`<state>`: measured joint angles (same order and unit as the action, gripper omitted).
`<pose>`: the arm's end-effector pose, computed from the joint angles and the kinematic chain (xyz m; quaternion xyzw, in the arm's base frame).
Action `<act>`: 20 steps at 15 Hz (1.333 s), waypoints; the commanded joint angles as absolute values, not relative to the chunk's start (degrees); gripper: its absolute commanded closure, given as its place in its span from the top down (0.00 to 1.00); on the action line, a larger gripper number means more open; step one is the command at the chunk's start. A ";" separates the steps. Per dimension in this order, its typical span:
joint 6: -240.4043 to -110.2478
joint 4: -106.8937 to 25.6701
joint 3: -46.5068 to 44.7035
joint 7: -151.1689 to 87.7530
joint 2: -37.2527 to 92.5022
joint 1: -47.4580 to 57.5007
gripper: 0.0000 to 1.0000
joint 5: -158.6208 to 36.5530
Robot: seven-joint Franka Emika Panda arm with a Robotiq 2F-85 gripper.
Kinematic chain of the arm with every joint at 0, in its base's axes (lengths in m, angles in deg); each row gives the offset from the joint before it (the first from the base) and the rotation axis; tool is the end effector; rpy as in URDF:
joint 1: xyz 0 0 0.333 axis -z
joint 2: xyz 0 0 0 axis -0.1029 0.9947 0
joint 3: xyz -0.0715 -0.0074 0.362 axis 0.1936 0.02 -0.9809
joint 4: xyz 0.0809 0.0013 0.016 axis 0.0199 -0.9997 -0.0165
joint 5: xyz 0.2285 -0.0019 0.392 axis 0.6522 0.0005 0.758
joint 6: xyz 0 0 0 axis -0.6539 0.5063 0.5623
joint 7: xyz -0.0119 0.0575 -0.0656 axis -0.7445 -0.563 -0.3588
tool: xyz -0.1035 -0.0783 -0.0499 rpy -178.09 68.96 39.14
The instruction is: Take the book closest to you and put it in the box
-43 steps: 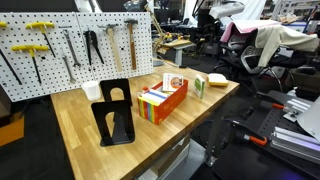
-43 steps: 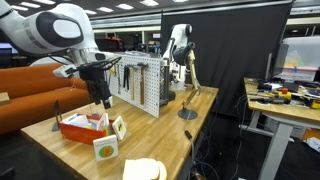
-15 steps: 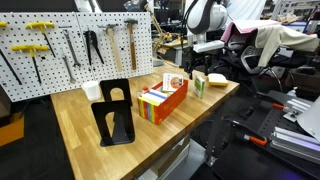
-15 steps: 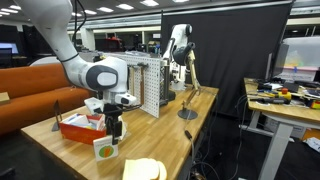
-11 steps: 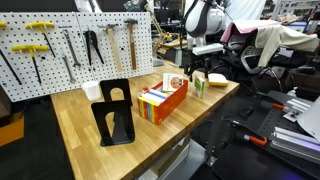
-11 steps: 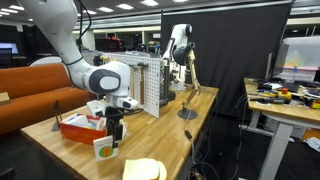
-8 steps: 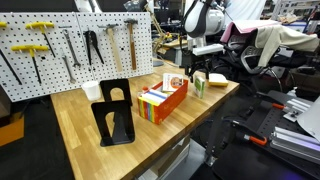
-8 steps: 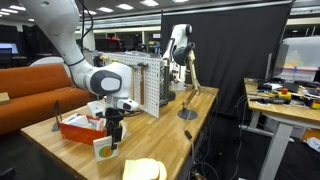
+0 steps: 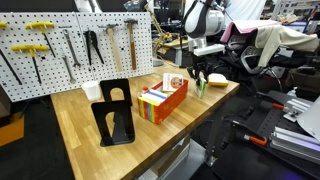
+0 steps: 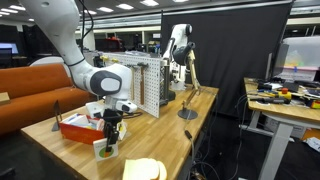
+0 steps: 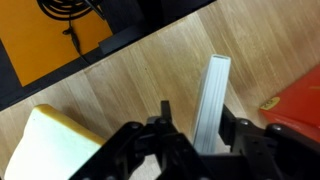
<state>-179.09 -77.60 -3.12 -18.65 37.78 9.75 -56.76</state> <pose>0.5344 -0.0532 0.0929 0.9660 -0.2082 -0.1525 0.0167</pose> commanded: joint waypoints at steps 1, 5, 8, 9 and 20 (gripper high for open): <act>-177.54 -76.97 -2.16 -20.69 37.90 9.06 0.18 -55.14; -177.95 -77.07 -2.41 -21.89 36.98 9.42 0.00 -54.53; -178.51 -77.28 -2.66 -23.70 34.51 9.59 0.04 -54.41; -178.72 -77.44 -2.45 -24.22 33.32 9.36 0.04 -55.11; -178.06 -77.92 -4.59 -31.41 13.64 4.30 0.04 -74.81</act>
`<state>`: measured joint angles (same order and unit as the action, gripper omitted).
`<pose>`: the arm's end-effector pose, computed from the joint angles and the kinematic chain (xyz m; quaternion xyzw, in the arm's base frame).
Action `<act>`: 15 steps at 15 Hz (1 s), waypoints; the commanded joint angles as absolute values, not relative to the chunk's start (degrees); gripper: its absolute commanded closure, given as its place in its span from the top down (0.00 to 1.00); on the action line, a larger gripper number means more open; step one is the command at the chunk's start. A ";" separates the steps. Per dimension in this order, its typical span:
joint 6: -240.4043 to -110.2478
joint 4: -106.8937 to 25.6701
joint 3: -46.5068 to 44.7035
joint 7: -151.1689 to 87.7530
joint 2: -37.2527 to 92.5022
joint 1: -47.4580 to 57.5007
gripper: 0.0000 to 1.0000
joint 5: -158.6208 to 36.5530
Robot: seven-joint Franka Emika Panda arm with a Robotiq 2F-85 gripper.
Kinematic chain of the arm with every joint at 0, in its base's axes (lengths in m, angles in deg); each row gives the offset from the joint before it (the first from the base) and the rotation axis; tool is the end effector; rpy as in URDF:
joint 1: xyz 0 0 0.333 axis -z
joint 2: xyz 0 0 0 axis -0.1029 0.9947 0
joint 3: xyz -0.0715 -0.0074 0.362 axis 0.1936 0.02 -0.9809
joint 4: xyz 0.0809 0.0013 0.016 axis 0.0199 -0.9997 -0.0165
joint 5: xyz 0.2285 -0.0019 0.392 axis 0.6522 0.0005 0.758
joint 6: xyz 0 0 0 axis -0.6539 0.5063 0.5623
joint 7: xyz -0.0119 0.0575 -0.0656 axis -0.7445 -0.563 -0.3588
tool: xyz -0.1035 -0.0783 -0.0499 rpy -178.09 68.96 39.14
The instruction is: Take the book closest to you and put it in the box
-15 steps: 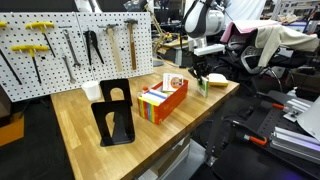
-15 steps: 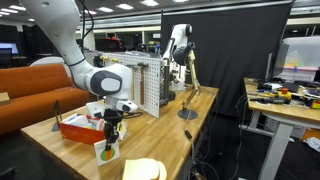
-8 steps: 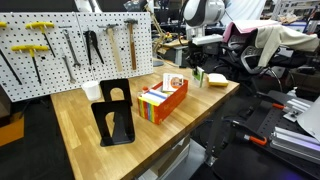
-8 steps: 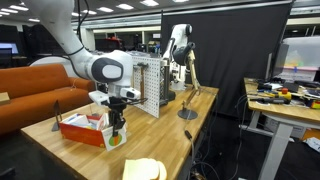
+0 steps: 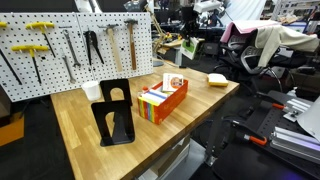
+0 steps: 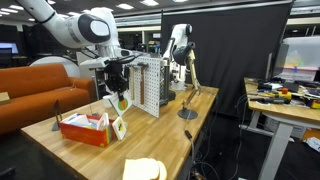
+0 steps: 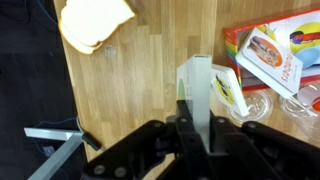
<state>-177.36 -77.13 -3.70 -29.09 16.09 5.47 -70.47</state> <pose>0.5872 -0.0142 0.3098 0.9967 0.0076 0.0281 0.0751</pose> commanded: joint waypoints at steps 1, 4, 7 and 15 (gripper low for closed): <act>-178.59 -77.95 -5.29 -31.72 12.87 3.65 0.04 -76.53; -180.59 -78.25 -7.67 -34.91 11.78 1.71 0.04 -78.85; -183.14 -78.70 -9.79 -39.95 12.17 -0.01 0.04 -77.08; -184.27 -82.35 -12.70 -58.63 14.22 -1.34 0.04 -63.67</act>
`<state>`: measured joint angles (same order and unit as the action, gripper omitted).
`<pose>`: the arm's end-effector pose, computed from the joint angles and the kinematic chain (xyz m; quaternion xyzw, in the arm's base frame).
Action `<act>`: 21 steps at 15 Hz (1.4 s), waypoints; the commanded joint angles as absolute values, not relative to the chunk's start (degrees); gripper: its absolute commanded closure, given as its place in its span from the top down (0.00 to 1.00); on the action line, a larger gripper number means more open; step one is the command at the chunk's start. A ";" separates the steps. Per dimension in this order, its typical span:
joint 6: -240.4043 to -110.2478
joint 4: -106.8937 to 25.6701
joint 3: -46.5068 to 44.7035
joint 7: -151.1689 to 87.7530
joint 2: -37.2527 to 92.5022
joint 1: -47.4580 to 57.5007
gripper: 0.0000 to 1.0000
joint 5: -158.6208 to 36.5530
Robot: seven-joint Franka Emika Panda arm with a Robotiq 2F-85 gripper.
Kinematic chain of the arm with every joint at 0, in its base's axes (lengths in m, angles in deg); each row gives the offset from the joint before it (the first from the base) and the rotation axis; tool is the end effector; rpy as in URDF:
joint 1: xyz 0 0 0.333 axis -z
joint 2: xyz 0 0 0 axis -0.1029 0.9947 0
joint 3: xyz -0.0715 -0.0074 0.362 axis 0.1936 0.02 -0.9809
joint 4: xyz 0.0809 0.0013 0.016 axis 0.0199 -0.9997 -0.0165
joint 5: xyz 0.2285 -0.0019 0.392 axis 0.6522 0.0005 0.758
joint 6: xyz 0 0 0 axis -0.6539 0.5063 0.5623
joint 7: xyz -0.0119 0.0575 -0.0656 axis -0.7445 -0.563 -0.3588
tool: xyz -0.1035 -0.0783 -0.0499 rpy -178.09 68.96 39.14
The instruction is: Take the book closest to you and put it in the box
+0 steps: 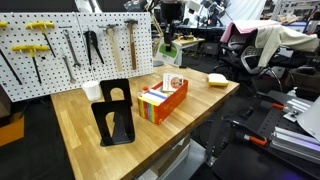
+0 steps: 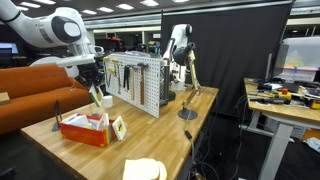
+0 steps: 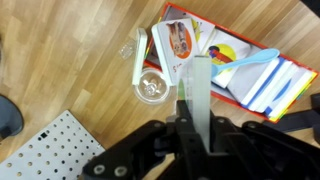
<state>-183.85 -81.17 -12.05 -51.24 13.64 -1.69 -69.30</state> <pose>0.5572 0.1445 0.3123 0.9410 0.3260 0.0667 0.0610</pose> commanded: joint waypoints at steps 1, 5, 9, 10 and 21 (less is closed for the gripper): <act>-183.84 -82.68 -12.94 -60.80 14.76 -1.35 0.04 -61.72; -182.76 -82.78 -14.23 -64.47 18.32 -1.51 0.04 -60.58; -182.38 -81.86 -15.28 -64.87 21.63 -1.67 0.04 -63.08; -182.24 -81.59 -15.43 -64.92 22.29 -1.69 0.04 -63.55; -180.49 -78.17 -15.49 -65.02 25.60 -2.02 0.04 -69.64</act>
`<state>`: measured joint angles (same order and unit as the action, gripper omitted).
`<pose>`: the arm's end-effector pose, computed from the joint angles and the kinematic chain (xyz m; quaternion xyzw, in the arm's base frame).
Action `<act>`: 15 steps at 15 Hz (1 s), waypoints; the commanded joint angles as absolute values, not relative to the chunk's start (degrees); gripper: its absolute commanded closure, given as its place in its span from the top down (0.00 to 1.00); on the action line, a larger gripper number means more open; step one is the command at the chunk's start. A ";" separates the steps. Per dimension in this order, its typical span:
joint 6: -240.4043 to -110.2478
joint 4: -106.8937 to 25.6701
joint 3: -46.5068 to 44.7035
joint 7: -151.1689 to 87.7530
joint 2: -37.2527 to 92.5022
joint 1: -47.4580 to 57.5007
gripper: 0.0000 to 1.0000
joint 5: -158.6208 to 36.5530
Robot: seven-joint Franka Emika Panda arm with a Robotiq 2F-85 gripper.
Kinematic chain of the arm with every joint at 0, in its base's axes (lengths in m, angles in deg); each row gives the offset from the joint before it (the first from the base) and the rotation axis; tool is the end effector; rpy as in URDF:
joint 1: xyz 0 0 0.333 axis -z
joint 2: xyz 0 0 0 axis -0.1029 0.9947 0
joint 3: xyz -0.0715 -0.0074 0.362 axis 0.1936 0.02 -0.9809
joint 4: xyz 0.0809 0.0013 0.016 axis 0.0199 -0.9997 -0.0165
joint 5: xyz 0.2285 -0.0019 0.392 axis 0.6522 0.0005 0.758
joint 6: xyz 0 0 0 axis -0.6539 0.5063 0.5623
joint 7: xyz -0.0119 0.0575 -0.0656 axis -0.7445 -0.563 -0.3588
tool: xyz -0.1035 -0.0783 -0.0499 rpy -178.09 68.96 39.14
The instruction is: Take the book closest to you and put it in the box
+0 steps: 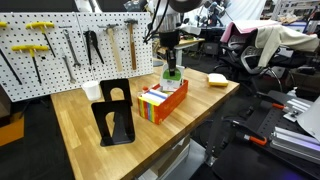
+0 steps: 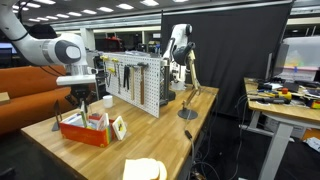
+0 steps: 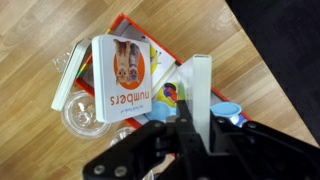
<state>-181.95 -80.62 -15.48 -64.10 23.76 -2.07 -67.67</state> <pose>0.5339 0.1789 0.2145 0.8908 0.4525 -0.0324 0.0276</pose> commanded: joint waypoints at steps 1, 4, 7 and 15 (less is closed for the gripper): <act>-180.36 -77.43 -15.46 -64.99 26.16 -2.03 0.04 -70.27; -179.85 -74.46 -15.39 -64.81 28.63 -2.20 0.04 -72.34; -179.31 -72.31 -15.13 -64.50 31.10 -2.45 0.04 -74.55; -170.50 -73.37 -14.19 -64.26 30.79 -0.17 0.59 -72.80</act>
<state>-175.31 -73.02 -13.76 -63.98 32.65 -1.57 -75.37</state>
